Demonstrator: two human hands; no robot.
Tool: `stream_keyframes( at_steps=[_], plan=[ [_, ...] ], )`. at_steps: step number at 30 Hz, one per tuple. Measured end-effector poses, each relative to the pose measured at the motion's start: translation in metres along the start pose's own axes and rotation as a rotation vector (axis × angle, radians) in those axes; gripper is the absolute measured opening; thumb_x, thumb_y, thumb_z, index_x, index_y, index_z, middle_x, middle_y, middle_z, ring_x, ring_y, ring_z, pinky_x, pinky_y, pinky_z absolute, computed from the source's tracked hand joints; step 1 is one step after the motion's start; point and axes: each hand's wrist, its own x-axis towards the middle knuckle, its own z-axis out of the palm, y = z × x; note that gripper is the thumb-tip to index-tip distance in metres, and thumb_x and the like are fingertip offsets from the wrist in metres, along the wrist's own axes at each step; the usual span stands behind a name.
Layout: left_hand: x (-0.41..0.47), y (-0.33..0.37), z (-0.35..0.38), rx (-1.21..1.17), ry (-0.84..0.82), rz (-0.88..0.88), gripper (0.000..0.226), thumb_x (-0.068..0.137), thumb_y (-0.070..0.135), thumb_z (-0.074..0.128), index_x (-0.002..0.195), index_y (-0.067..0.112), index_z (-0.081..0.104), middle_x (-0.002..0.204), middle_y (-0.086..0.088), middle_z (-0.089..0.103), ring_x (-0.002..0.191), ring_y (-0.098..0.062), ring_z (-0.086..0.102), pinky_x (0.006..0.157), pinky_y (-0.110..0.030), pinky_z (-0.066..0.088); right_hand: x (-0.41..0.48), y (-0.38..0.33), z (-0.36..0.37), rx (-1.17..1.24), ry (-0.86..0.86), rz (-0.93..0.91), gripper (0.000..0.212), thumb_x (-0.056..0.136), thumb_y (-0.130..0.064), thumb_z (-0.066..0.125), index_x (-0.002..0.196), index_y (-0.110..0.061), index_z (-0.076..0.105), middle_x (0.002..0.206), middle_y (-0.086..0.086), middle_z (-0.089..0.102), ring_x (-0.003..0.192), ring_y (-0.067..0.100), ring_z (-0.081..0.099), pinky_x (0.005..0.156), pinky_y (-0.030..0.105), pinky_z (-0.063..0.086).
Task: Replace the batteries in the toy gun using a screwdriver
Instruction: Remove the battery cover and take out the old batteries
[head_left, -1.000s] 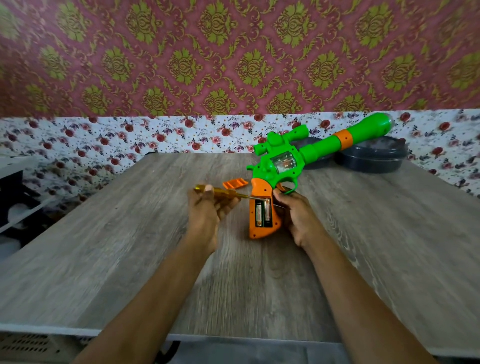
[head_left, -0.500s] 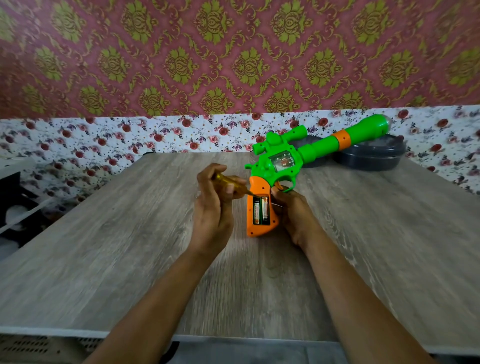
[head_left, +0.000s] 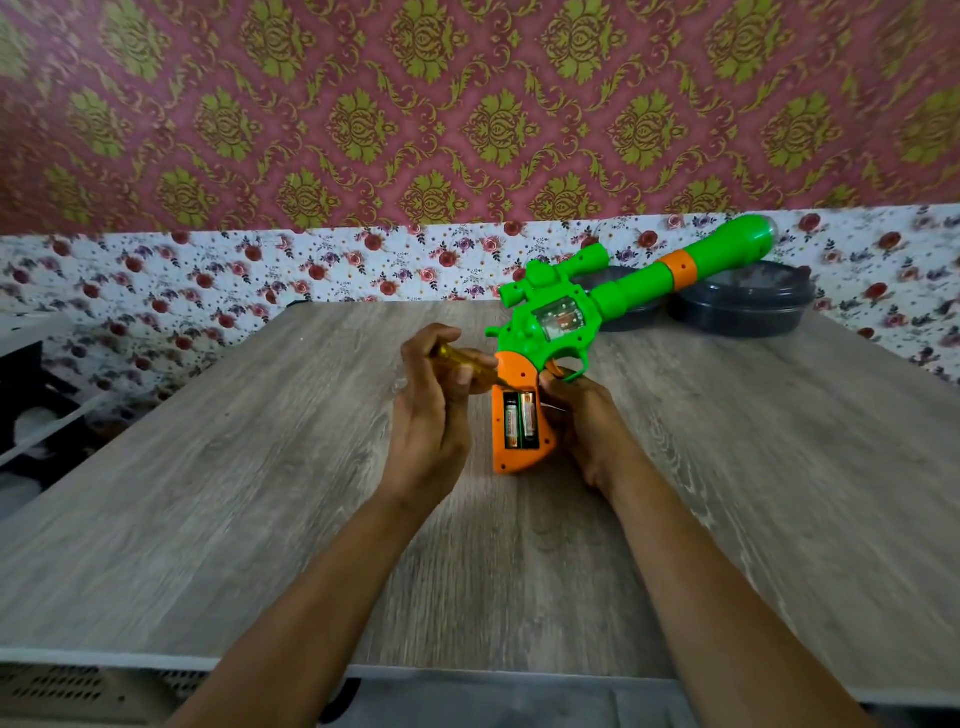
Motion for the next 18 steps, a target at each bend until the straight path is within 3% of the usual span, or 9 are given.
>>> stream_keyframes(
  at_steps=[3, 5, 7, 9, 12, 15, 18],
  plan=[
    [0.004, -0.003, -0.001, -0.054, 0.09, -0.081, 0.011, 0.101, 0.022, 0.033, 0.112, 0.022, 0.03, 0.092, 0.004, 0.065, 0.075, -0.007, 0.068, 0.07, -0.019, 0.055, 0.001, 0.001, 0.001, -0.014, 0.001, 0.013, 0.015, 0.09, -0.011, 0.05, 0.088, -0.017, 0.064, 0.085, 0.0, 0.066, 0.08, 0.015, 0.061, 0.071, 0.03, 0.048],
    [0.008, -0.007, -0.003, -0.164, 0.159, -0.204, 0.009, 0.102, 0.016, 0.032, 0.111, 0.017, 0.029, 0.091, -0.012, 0.062, 0.075, -0.012, 0.068, 0.068, -0.023, 0.057, 0.002, 0.003, 0.001, -0.022, -0.001, 0.013, 0.014, 0.089, -0.011, 0.053, 0.086, -0.016, 0.065, 0.085, 0.001, 0.068, 0.084, 0.017, 0.061, 0.078, 0.032, 0.049],
    [0.01, -0.011, -0.005, -0.3, 0.211, -0.395, 0.007, 0.103, 0.016, 0.03, 0.109, 0.013, 0.028, 0.096, -0.027, 0.058, 0.075, -0.019, 0.067, 0.066, -0.025, 0.058, 0.002, 0.004, 0.0, -0.023, 0.003, 0.014, 0.011, 0.087, -0.012, 0.056, 0.087, -0.015, 0.066, 0.089, 0.003, 0.068, 0.09, 0.02, 0.061, 0.087, 0.037, 0.047],
    [0.01, -0.018, -0.005, -0.464, 0.26, -0.658, 0.008, 0.103, 0.016, 0.03, 0.107, 0.009, 0.027, 0.092, -0.024, 0.058, 0.066, -0.016, 0.068, 0.063, -0.024, 0.058, 0.002, 0.005, 0.0, -0.019, 0.004, 0.015, 0.009, 0.086, -0.012, 0.058, 0.086, -0.015, 0.067, 0.089, 0.003, 0.069, 0.092, 0.022, 0.061, 0.091, 0.039, 0.046],
    [0.012, -0.024, -0.003, -0.692, 0.304, -0.982, 0.017, 0.104, 0.017, 0.031, 0.112, 0.003, 0.035, 0.084, -0.018, 0.058, 0.058, -0.017, 0.068, 0.052, -0.021, 0.056, 0.003, 0.005, 0.001, -0.012, -0.002, 0.011, 0.012, 0.086, -0.01, 0.058, 0.081, -0.016, 0.067, 0.075, -0.004, 0.072, 0.086, 0.018, 0.062, 0.085, 0.035, 0.047],
    [0.013, -0.022, -0.003, -0.72, 0.342, -1.011, 0.014, 0.104, 0.016, 0.03, 0.11, 0.005, 0.035, 0.085, -0.017, 0.058, 0.069, -0.023, 0.064, 0.052, -0.022, 0.057, 0.002, 0.004, 0.001, -0.037, 0.002, 0.025, 0.01, 0.086, -0.012, 0.058, 0.085, -0.016, 0.067, 0.085, 0.001, 0.071, 0.093, 0.022, 0.062, 0.091, 0.038, 0.046],
    [0.016, -0.014, -0.007, -0.645, 0.398, -0.907, 0.009, 0.104, 0.018, 0.028, 0.107, 0.011, 0.032, 0.09, -0.014, 0.06, 0.073, -0.021, 0.065, 0.064, -0.026, 0.06, 0.002, 0.004, 0.001, -0.035, 0.022, 0.03, 0.008, 0.087, -0.013, 0.058, 0.087, -0.015, 0.066, 0.09, 0.004, 0.068, 0.092, 0.022, 0.061, 0.092, 0.04, 0.045]
  ],
)
